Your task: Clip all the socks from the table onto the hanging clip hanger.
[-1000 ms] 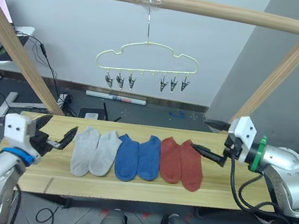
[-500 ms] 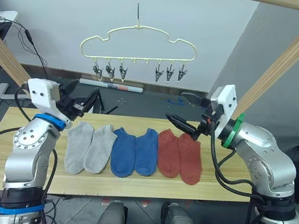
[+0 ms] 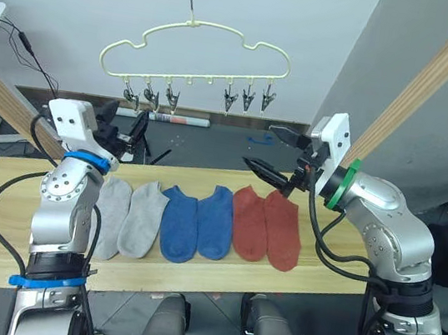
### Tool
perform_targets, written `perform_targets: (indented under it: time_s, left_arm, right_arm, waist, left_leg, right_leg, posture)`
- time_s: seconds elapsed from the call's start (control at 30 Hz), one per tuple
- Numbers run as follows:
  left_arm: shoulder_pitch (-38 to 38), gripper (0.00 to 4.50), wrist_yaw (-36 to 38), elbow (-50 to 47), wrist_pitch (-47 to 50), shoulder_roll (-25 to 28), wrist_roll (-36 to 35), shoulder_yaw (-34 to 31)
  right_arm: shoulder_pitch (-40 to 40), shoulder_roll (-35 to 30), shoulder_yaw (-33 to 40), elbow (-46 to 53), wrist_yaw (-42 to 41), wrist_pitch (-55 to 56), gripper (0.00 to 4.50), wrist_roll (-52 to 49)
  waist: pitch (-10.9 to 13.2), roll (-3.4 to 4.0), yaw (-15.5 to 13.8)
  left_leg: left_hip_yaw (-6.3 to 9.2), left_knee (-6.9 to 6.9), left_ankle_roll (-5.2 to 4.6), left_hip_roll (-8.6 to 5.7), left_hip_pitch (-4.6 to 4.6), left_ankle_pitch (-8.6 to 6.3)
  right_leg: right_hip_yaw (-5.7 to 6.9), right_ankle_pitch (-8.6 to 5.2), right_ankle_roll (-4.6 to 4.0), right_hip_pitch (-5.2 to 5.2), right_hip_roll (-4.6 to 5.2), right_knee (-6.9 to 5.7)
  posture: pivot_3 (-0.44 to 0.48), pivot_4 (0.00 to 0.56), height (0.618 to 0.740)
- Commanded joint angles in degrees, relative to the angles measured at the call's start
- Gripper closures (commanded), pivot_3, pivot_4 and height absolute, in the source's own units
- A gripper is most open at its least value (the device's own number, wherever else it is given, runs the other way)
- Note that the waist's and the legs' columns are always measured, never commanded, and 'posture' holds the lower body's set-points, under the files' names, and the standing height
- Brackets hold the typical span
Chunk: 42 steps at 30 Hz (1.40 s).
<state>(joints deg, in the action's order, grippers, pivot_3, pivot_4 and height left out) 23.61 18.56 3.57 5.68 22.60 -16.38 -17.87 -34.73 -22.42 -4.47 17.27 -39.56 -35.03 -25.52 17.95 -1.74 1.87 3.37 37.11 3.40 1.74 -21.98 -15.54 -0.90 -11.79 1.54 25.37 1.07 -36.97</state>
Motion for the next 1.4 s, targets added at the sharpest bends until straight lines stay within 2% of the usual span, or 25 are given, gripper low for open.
perform_targets:
  time_s: [0.03,0.57,0.87,1.2,1.3,1.4]
  left_arm:
    - [0.81,1.39,-1.11,0.1,-2.3,0.15,-0.16,-1.42]
    - [4.17,1.39,-3.32,1.62,-2.83,-0.5,-1.05,-1.41]
    - [5.94,1.39,-3.72,2.81,-3.51,-1.2,-0.65,-0.78]
    - [6.3,1.39,-3.58,2.72,-3.5,-1.69,-1.03,-0.68]
    - [6.85,1.94,-3.16,2.83,-3.68,-1.82,-1.27,-0.48]
    - [7.39,2.87,-3.2,2.59,-3.67,-2.04,-1.03,-0.2]
  right_arm:
    - [-0.69,-0.36,1.07,0.81,-0.36,1.49,0.0,-0.45]
    - [-2.64,-0.61,2.37,-2.01,-1.09,2.32,0.0,-1.2]
    - [-3.89,-1.04,2.25,-2.33,-5.43,2.27,0.0,-3.67]
    - [-4.28,-1.37,2.04,-2.43,-6.65,1.95,0.0,-4.08]
    - [-4.17,-1.37,2.03,-2.4,-6.76,1.93,0.0,-3.92]
    - [-3.86,-1.39,2.04,-2.21,-6.73,1.79,0.0,-3.89]
  waist:
    - [0.02,0.0,0.03]
    - [0.7,-0.04,0.02]
    - [0.74,-0.07,0.03]
    - [0.76,-0.08,0.03]
    - [0.77,-0.09,0.03]
    - [0.84,-0.12,0.02]
  left_leg:
    - [0.0,-0.01,0.0,0.0,0.0,0.0]
    - [0.01,-0.03,0.01,0.0,-0.08,0.0]
    - [0.02,-0.04,0.01,0.0,-0.12,0.0]
    - [0.01,-0.04,0.01,0.0,-0.15,0.0]
    - [0.01,-0.04,0.01,0.0,-0.15,0.0]
    - [0.01,-0.04,0.01,0.0,-0.15,0.0]
  right_leg:
    - [0.0,0.0,0.0,0.0,0.0,0.0]
    - [0.02,0.0,0.01,0.09,0.0,0.0]
    - [0.03,0.0,0.01,0.11,0.0,0.0]
    - [0.03,0.0,0.01,0.14,0.0,0.0]
    - [0.03,0.0,0.01,0.14,0.0,0.01]
    - [0.04,0.0,0.02,0.14,0.0,0.01]
  posture:
    - [-0.059,0.351,0.74]
    - [-0.055,0.349,0.74]
    - [-0.059,0.348,0.74]
    - [-0.058,0.35,0.74]
    - [-0.057,0.352,0.74]
    - [-0.057,0.352,0.74]
